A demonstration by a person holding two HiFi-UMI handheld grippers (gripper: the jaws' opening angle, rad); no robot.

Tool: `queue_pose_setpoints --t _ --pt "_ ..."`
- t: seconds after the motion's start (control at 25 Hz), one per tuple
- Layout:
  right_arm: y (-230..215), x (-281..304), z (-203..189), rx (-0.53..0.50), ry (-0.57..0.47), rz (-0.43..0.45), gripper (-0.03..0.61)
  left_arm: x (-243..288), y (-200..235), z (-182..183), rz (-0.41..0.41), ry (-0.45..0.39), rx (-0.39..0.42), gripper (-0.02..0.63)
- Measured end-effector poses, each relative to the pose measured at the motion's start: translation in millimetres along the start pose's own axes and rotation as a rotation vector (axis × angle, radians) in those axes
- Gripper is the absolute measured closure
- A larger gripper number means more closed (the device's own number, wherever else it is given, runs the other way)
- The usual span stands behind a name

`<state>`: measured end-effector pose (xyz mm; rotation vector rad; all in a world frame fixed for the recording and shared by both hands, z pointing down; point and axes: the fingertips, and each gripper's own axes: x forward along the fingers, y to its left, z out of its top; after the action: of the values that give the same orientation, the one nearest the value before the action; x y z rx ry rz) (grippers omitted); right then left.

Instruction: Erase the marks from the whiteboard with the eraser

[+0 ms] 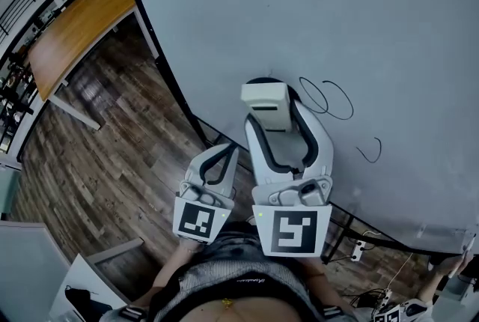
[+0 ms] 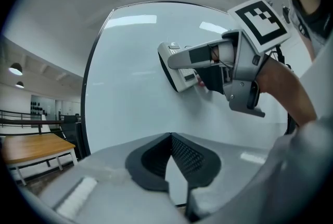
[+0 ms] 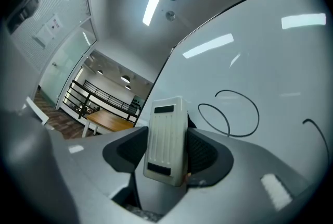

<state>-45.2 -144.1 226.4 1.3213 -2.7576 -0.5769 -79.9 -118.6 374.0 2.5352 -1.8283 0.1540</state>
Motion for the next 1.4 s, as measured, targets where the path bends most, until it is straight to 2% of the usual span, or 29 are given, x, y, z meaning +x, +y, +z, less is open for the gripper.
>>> queue_pose_setpoints --t 0.28,0.44,0.72,0.84,0.92,1.12,1.4 --pt "4 -9 -34 0.006 0.103 0.023 0.337 1 -14 -8 -0.01 0.024 -0.003 0.614" --pt "4 -11 -37 0.006 0.135 0.034 0.337 1 -18 -9 -0.014 0.028 0.001 0.614" --pt "5 0 -19 0.027 0.102 0.018 0.339 -2 -12 -8 -0.013 0.023 0.006 0.614" --pt "7 10 -11 0.024 0.091 0.017 0.339 2 -3 -7 -0.032 0.017 0.061 0.614" --pt "10 15 -5 0.034 0.08 0.015 0.339 3 3 -5 -0.036 0.012 0.056 0.614" --pt "15 23 9 0.033 0.086 0.012 0.339 9 7 -1 -0.081 -0.007 0.049 0.614" --pt "5 14 -2 0.022 0.119 -0.007 0.339 26 -13 -4 -0.184 -0.006 0.111 0.614"
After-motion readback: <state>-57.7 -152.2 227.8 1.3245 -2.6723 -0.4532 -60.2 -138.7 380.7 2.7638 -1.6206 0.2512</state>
